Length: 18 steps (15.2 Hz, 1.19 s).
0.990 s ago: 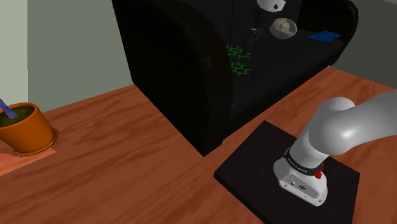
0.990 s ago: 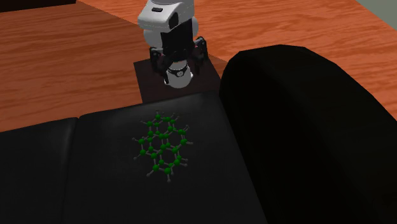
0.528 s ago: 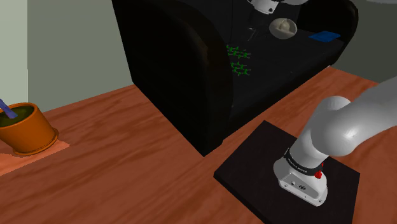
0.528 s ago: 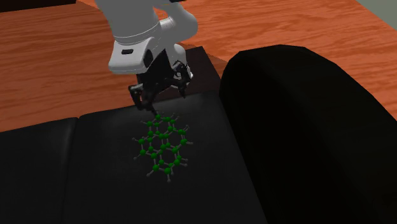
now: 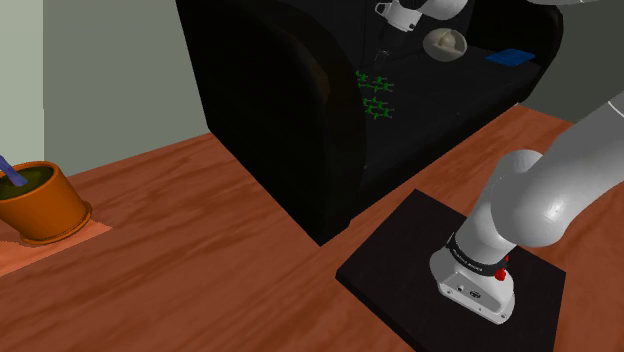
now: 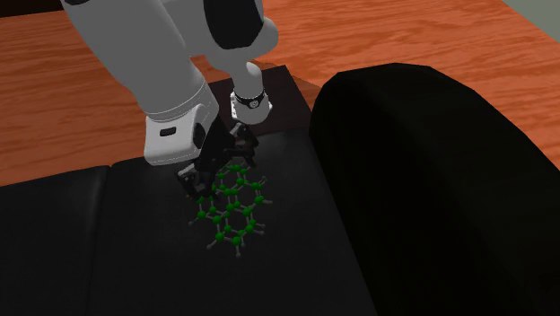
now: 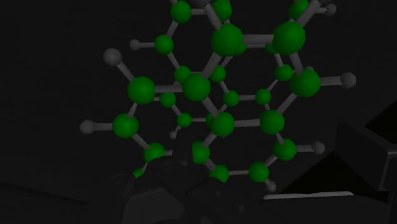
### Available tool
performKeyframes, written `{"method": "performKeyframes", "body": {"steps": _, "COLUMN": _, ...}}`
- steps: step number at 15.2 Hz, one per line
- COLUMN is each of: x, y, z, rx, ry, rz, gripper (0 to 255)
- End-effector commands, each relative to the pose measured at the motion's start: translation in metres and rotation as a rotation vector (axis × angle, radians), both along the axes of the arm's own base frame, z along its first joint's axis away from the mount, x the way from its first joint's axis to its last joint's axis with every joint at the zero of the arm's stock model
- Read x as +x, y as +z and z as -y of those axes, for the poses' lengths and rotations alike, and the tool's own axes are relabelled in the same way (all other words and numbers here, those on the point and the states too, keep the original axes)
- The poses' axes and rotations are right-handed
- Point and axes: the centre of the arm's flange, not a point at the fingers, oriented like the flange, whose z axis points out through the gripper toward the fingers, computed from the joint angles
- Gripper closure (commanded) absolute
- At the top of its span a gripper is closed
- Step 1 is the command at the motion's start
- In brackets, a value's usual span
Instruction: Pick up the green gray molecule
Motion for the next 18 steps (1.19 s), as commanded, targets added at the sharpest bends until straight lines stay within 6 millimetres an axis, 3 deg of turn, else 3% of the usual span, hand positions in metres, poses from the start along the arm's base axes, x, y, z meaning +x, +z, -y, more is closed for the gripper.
{"method": "performKeyframes", "body": {"steps": 1, "x": 0.000, "y": -0.012, "z": 0.000, "rx": 0.000, "ry": 0.002, "rz": 0.001, "gripper": 0}}
{"method": "performKeyframes", "body": {"steps": 5, "x": 0.000, "y": -0.025, "z": 0.000, "rx": 0.000, "ry": 0.002, "rz": 0.001, "gripper": 0}}
{"method": "performKeyframes", "body": {"steps": 6, "x": 0.000, "y": -0.025, "z": -0.001, "rx": 0.000, "ry": 0.002, "rz": 0.001, "gripper": 255}}
{"method": "performKeyframes", "body": {"steps": 15, "x": 0.000, "y": -0.025, "z": 0.000, "rx": 0.000, "ry": 0.002, "rz": 0.001, "gripper": 255}}
{"method": "performKeyframes", "body": {"steps": 18, "x": 0.000, "y": -0.009, "z": 0.000, "rx": 0.000, "ry": 0.002, "rz": 0.001, "gripper": 255}}
